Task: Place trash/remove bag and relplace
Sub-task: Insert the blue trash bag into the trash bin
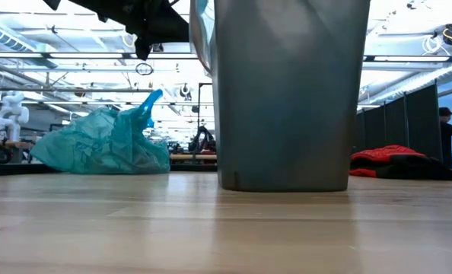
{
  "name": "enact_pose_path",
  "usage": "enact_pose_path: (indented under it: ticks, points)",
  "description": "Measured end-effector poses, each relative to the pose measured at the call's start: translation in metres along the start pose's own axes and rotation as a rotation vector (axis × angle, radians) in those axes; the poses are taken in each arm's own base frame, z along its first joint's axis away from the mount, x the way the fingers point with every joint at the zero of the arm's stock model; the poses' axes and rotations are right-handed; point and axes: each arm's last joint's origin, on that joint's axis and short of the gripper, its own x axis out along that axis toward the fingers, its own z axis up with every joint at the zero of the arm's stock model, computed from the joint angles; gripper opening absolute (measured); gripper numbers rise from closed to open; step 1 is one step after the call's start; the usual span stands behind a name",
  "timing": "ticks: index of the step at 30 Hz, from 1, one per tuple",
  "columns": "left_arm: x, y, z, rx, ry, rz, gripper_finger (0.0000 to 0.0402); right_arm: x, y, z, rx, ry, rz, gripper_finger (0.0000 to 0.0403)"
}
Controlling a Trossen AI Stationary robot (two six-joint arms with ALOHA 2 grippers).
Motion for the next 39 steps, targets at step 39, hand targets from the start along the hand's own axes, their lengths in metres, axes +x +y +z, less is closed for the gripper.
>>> enact_pose_path:
  ticks: [39]
  points:
    - [0.033, -0.018, -0.038, 0.023, 0.115, -0.011, 0.0000, -0.089, -0.030, -0.026, 0.209, 0.114, -0.207, 0.0120]
